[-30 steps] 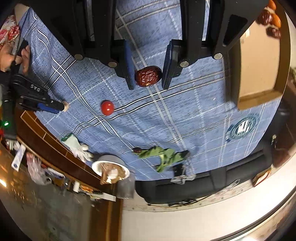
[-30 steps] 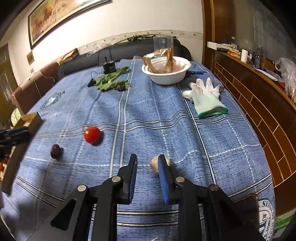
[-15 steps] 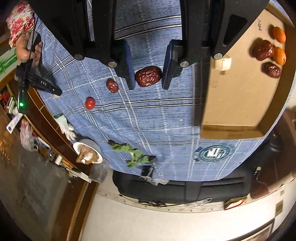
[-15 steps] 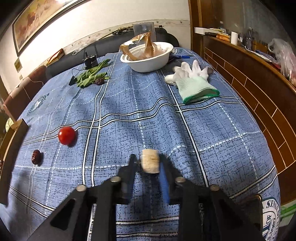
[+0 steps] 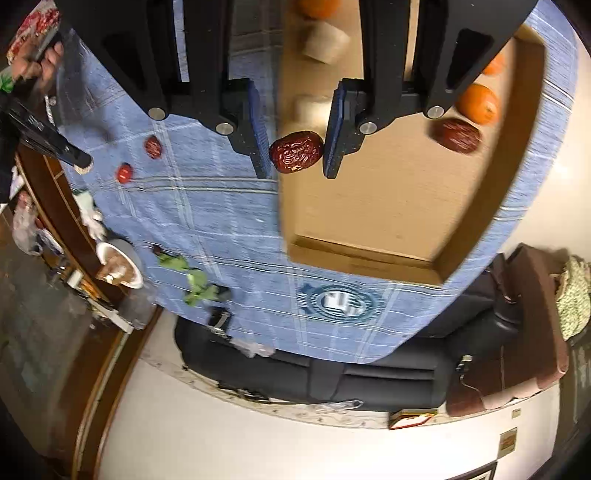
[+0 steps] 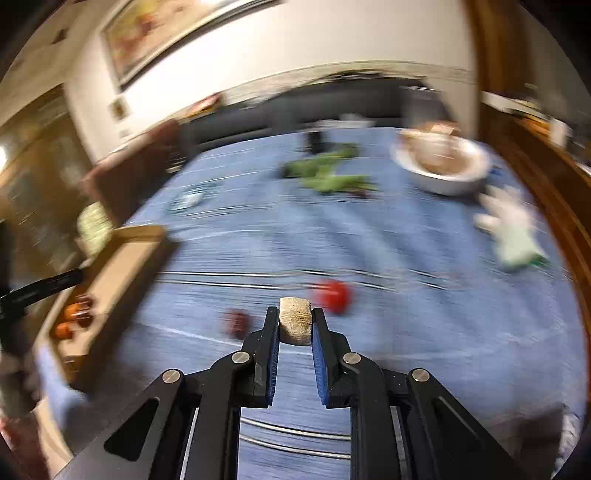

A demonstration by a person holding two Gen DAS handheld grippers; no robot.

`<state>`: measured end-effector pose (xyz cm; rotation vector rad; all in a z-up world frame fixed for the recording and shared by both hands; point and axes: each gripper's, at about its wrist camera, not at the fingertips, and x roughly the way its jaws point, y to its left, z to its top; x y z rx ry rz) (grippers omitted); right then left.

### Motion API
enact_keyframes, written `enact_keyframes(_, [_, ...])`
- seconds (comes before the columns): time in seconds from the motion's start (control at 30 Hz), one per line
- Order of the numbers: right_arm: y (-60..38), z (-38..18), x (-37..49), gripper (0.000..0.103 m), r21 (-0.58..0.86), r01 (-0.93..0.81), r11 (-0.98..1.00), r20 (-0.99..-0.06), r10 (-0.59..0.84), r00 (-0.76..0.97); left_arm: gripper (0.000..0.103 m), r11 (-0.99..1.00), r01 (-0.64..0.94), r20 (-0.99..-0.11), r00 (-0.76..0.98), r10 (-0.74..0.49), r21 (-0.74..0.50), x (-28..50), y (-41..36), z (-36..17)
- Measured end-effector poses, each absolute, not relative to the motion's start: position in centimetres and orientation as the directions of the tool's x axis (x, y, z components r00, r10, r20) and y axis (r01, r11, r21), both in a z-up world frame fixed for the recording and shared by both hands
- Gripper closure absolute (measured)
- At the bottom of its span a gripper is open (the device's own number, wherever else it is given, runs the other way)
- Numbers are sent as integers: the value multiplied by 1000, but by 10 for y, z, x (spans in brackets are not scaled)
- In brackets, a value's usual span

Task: Organize fruits
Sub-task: 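Carry the date and pale chunk into the tray and open both tools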

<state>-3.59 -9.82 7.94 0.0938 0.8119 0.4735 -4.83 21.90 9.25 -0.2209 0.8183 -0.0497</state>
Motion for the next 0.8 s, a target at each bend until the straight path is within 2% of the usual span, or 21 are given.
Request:
enact_keyframes(0.17, [6,85,-28,85,280,-543,791,-678,564,472,75,975,-100,-757,648,-88,-200,-25,250,85])
enact_keyframes(0.3, [83,79,-25,85,265,-638,723,-702,598,387,75,951,-166,-804,582,-120,-262,0,284,65])
enact_keyframes(0.5, [159,57,-3,84,242,-684,688,-751,580,317,75,931,-228,-836,534,-125,-284,13,315,47])
enact_keyframes(0.8, [195,34,1,84,169,-707,687,-796,518,313,75,928,-260,-853,511,-102,-267,15,332,33])
